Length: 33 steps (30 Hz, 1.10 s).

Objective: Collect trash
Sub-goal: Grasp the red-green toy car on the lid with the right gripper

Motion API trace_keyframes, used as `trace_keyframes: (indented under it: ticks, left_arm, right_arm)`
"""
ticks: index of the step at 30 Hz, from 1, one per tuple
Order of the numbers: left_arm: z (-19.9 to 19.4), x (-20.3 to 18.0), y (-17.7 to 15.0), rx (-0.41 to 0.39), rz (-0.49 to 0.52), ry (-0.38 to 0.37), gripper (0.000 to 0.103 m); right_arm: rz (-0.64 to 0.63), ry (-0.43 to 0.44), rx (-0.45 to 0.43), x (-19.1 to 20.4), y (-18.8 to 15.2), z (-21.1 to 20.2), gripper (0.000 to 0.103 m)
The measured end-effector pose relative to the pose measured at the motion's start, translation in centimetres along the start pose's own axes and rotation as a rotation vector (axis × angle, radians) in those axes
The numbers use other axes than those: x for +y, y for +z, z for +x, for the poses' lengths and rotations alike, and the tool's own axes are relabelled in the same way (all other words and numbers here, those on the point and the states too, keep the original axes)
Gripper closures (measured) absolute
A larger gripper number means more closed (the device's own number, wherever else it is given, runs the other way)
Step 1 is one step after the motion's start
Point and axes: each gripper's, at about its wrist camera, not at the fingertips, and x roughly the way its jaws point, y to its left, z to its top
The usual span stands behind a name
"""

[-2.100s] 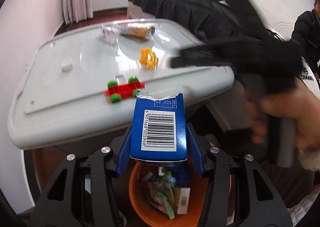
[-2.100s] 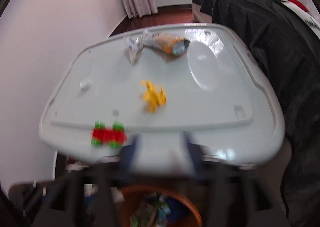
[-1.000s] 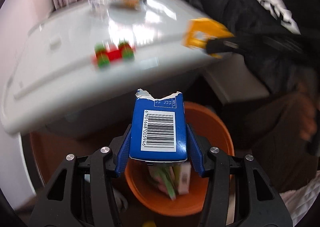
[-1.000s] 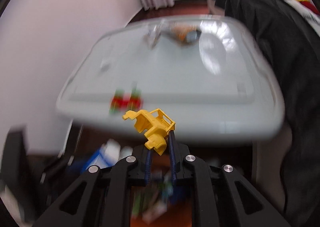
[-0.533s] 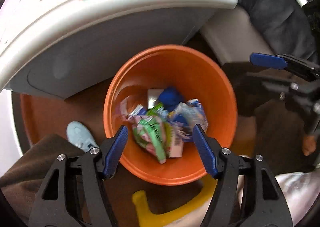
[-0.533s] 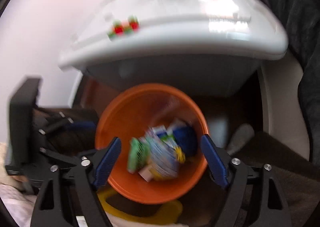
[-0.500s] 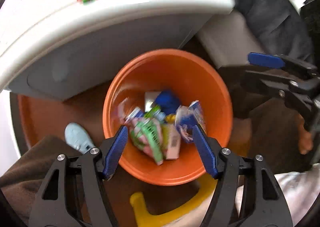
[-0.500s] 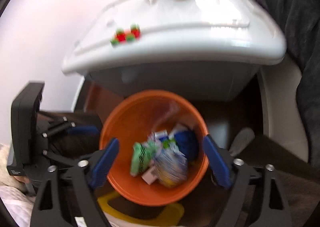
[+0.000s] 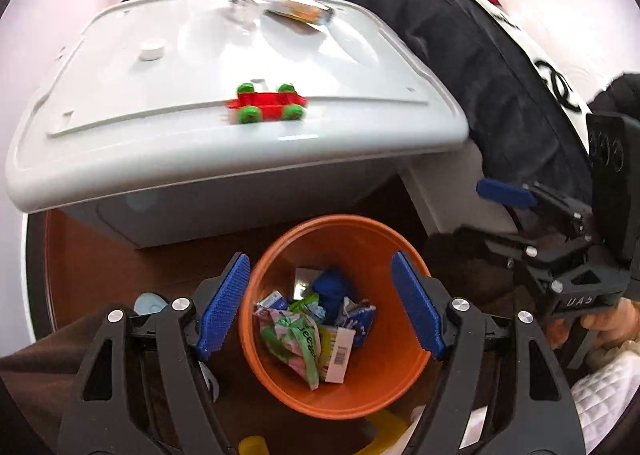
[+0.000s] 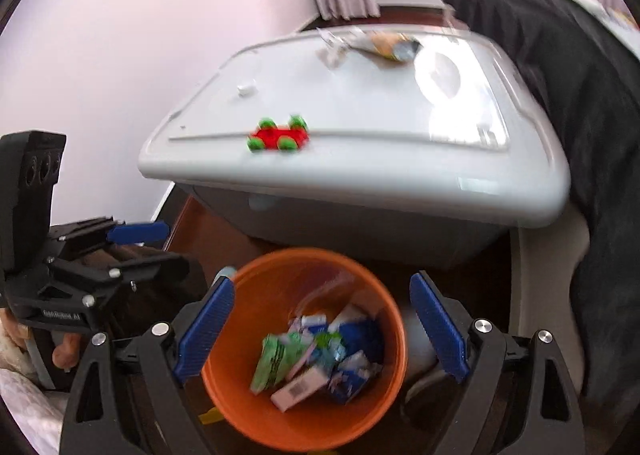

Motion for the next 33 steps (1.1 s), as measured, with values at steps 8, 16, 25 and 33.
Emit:
trace_keyframes:
  ticks: [8, 16, 25, 33]
  left_arm:
    - [-2.0, 1.9, 0.7, -0.088, -0.065, 0.055, 0.031]
    - [-2.4, 5.0, 1.3, -0.112, -0.183, 0.035, 0.031]
    - [-1.2, 5.2, 1.8, -0.079, -0.195, -0.003, 0.031]
    - [-0.2, 5.1, 1.8, -0.047, -0.192, -0.027, 0.031]
  right_arm:
    - [-0.282, 0.021, -0.081, 3.6, 8.1, 3.4, 0.015]
    - [-0.511, 0.073, -0.007, 4.7, 12.0, 7.8, 0.015]
    - [-0.641, 0.163, 0.114, 5.1, 12.4, 11.3, 0.015]
    - [-0.599, 0.14, 0.189, 4.4, 12.5, 15.0, 0.022]
